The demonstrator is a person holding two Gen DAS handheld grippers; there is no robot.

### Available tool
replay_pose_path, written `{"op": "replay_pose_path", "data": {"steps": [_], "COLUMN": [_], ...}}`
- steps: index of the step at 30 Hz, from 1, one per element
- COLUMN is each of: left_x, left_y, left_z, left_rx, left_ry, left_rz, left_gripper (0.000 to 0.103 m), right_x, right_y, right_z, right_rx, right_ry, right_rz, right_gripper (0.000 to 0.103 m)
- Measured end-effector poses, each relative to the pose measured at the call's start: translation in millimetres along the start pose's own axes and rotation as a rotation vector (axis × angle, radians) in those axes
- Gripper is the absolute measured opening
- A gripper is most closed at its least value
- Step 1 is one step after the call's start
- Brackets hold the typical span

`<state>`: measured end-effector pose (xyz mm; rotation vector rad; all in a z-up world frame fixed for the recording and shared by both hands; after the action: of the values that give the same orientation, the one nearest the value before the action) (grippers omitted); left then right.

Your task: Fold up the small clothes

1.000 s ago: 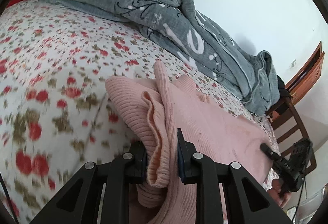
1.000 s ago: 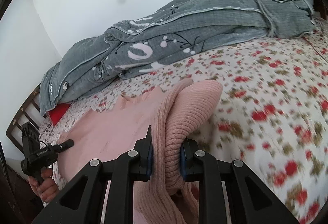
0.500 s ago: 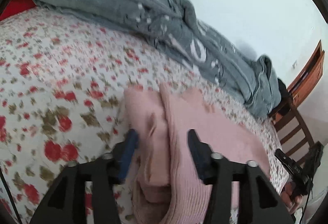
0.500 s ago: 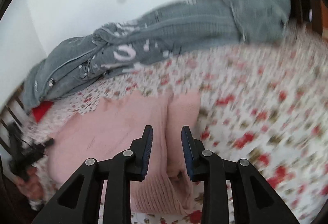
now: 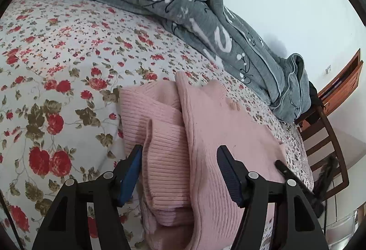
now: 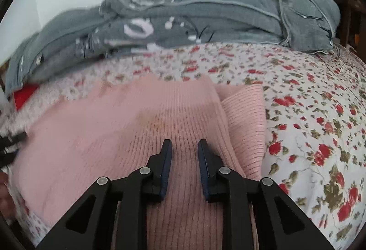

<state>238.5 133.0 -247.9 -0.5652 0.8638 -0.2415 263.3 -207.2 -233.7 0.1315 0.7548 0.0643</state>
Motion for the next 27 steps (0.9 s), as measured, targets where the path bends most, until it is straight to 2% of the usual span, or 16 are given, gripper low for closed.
{"op": "replay_pose_path", "data": {"steps": [3, 6, 7, 10, 12, 13, 17, 20, 27], "left_x": [5.0, 8.8, 10.5, 15.1, 16.8, 17.1, 19.0, 20.2, 21.7], "left_y": [2.1, 3.0, 3.0, 3.9, 4.1, 4.3, 7.6, 7.2, 2.7], "left_z": [2.3, 5.3, 6.6, 9.6, 11.7, 12.6, 14.8, 16.3, 15.1], "left_rx": [-0.015, -0.040, -0.055, -0.080, -0.085, -0.089, -0.117, -0.125, -0.104], "left_ry": [0.013, 0.015, 0.014, 0.018, 0.024, 0.026, 0.038, 0.037, 0.021], "left_rz": [-0.011, -0.024, -0.032, -0.040, -0.042, -0.048, -0.068, -0.069, -0.044], "left_gripper": [0.065, 0.066, 0.066, 0.066, 0.066, 0.066, 0.066, 0.066, 0.067], "right_x": [-19.4, -20.3, -15.0, 8.0, 29.1, 39.1, 26.6, 8.4, -28.0], "right_y": [23.3, 63.8, 82.6, 106.2, 114.3, 117.0, 119.8, 119.5, 125.1], "right_z": [5.3, 6.3, 7.0, 7.4, 1.4, -4.1, -14.7, -30.2, -67.2], "right_rx": [0.038, -0.037, -0.078, -0.117, -0.093, -0.094, -0.162, -0.208, -0.279], "right_ry": [-0.024, -0.037, -0.043, -0.027, 0.040, 0.075, 0.029, 0.008, -0.038], "right_rz": [0.069, 0.100, 0.101, 0.063, 0.085, 0.071, -0.028, -0.071, -0.118], "right_gripper": [0.025, 0.032, 0.033, 0.033, 0.031, 0.030, 0.028, 0.028, 0.028]}}
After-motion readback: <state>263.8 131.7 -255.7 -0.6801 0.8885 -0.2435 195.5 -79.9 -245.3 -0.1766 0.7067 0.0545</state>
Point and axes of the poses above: each gripper's, at about its wrist camera, not at the fingertips, and x roughly the way its jaws point, y to its left, z to its top, the point moved 7 cm from there along x, roughly the way its jaws point, and after that the axes turned 1 degree about z, right-handed, at the moved point
